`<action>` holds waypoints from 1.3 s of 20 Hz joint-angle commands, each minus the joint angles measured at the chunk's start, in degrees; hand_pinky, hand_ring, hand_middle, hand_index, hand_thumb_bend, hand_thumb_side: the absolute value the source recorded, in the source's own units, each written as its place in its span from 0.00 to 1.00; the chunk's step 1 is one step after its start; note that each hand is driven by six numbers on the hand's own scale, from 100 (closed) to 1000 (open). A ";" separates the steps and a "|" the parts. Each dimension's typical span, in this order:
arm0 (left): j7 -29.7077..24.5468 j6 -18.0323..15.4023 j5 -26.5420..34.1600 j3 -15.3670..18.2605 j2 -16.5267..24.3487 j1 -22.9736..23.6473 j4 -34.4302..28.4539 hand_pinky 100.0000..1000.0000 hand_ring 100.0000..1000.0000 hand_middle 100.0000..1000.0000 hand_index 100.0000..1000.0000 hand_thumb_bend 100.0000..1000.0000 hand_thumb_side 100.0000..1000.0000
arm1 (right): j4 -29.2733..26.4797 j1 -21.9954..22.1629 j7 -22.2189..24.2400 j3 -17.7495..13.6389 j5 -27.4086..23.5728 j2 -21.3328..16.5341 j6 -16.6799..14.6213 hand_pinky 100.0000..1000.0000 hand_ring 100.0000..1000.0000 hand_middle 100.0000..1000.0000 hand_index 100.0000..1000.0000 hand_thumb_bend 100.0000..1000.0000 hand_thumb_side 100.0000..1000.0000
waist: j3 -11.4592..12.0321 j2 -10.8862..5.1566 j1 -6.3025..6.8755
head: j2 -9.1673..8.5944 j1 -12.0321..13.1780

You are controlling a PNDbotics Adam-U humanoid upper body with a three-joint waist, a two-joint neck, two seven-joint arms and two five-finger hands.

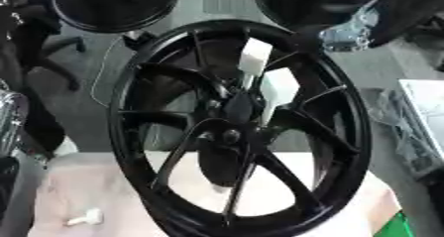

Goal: Pull the pin out of the wheel hub.

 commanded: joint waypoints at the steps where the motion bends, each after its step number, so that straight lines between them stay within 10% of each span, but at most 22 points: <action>1: -0.21 0.12 -0.39 0.14 1.85 -0.42 -0.65 0.65 0.71 0.62 0.63 0.32 0.50 | 1.83 -2.41 3.82 1.97 1.52 0.71 -0.86 0.75 0.71 0.73 0.77 0.38 0.35 | -0.11 -1.75 0.14 | 0.10 0.25; 26: -0.37 0.12 -0.34 0.11 2.20 -0.44 -0.64 0.65 0.71 0.62 0.62 0.31 0.51 | 7.31 -1.62 9.04 4.71 5.43 2.27 -3.09 0.72 0.63 0.69 0.73 0.44 0.30 | -0.31 -1.55 -0.09 | 0.36 0.78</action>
